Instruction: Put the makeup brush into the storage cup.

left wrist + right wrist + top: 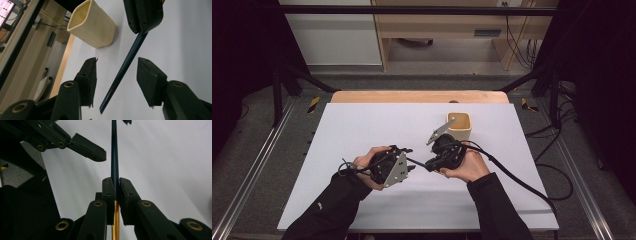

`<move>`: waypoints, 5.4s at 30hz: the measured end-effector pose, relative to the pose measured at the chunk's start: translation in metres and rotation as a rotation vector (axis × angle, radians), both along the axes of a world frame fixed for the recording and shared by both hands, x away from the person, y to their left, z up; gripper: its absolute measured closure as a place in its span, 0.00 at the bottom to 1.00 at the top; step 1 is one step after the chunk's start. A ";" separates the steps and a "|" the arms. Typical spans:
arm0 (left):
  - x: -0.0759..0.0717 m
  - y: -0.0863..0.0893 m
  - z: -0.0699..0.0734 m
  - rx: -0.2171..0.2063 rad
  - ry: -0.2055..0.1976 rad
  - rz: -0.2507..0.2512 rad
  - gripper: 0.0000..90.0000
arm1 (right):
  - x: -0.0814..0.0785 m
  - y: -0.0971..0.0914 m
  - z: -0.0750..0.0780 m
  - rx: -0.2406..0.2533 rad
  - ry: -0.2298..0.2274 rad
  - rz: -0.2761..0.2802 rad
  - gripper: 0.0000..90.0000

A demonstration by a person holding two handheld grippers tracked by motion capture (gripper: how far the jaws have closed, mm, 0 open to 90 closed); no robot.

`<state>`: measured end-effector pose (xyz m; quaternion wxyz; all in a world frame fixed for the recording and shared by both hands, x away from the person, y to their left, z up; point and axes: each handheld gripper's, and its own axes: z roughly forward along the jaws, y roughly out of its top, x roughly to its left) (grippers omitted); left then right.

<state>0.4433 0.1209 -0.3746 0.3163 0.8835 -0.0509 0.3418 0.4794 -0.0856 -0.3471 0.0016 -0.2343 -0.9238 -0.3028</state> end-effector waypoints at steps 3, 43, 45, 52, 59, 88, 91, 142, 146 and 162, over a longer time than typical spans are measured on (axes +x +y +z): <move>-0.001 -0.002 -0.002 0.014 -0.009 -0.017 0.62 | 0.000 0.000 0.000 0.002 0.009 0.004 0.93; -0.015 -0.018 -0.017 0.208 -0.092 -0.165 0.93 | -0.002 0.003 -0.004 -0.031 0.069 0.073 0.92; -0.015 -0.018 -0.016 0.202 -0.087 -0.165 0.93 | -0.002 0.002 -0.003 -0.021 0.058 0.069 0.89; -0.012 -0.012 -0.017 0.205 -0.069 -0.122 0.93 | 0.000 -0.015 0.007 0.092 -0.093 -0.020 0.57; -0.003 0.002 -0.022 0.169 -0.010 -0.025 0.93 | -0.002 -0.043 0.012 0.204 -0.197 -0.133 0.39; 0.005 0.025 -0.052 -0.292 0.273 0.311 0.93 | -0.021 -0.068 -0.042 0.407 -0.275 -0.350 0.21; 0.003 0.025 -0.053 -0.350 0.285 0.336 0.93 | -0.022 -0.065 -0.045 0.416 -0.279 -0.355 0.22; -0.006 0.010 -0.067 -0.755 0.378 0.515 0.92 | -0.005 -0.008 -0.054 0.668 -0.225 -0.453 0.40; -0.006 0.009 -0.067 -0.750 0.378 0.518 0.92 | -0.004 -0.002 -0.060 0.692 -0.194 -0.467 0.43; -0.006 0.007 -0.068 -0.735 0.389 0.528 0.92 | 0.003 0.007 -0.070 0.751 -0.114 -0.525 0.61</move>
